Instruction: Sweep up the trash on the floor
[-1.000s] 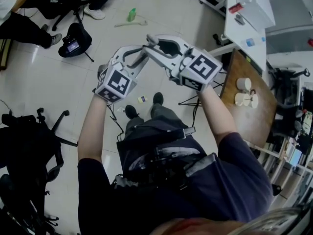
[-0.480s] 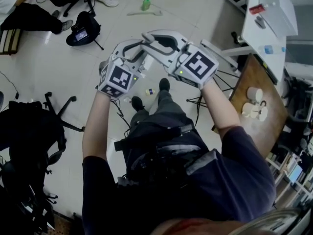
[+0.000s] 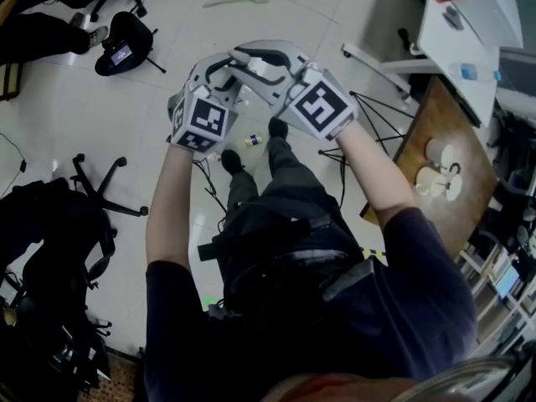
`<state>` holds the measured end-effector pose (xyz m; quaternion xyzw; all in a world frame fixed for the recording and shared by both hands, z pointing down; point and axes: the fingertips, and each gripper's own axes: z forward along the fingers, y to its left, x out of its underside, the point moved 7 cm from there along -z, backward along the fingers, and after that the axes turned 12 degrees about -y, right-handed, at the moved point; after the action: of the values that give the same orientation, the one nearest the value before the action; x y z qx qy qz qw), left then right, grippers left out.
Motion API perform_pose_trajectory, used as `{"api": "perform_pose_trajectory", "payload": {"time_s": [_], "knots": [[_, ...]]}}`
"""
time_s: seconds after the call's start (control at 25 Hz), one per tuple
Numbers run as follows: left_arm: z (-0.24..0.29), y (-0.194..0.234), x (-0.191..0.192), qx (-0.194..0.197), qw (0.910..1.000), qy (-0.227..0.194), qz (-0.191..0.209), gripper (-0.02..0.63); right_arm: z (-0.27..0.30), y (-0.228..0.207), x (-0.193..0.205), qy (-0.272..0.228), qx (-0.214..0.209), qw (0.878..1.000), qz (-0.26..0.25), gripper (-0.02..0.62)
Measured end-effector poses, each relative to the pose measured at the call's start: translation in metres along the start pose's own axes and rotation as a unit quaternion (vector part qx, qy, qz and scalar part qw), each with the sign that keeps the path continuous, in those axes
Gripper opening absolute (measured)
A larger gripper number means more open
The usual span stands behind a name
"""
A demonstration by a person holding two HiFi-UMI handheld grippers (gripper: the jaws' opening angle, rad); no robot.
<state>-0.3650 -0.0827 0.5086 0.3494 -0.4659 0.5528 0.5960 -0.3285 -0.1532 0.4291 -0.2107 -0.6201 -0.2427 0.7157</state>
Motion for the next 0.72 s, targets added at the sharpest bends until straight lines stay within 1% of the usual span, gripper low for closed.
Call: {"api": "perform_pose_trajectory", "payload": {"time_s": [0.16,0.32,0.4,0.52,0.72], "knots": [[0.021,-0.003,0.025,-0.005,0.9996,0.017,-0.024,0.096,0.003,-0.005,0.03,0.018,0.015,1.0,-0.015,0.115],[0.043,-0.005,0.047,0.006,0.9987,0.042,-0.028,0.095,0.004,-0.01,0.06,0.042,0.03,0.998,-0.026,0.115],[0.048,-0.009,0.055,0.012,0.9982,0.054,-0.022,0.095,0.003,-0.01,0.071,0.049,0.032,0.998,-0.023,0.115],[0.05,-0.015,0.057,0.014,0.9979,0.062,-0.013,0.094,-0.002,-0.009,0.076,0.044,0.037,0.998,-0.012,0.115],[0.045,-0.026,0.062,0.027,0.9971,0.066,-0.027,0.094,-0.011,0.001,0.08,0.05,0.035,0.998,0.015,0.119]]}}
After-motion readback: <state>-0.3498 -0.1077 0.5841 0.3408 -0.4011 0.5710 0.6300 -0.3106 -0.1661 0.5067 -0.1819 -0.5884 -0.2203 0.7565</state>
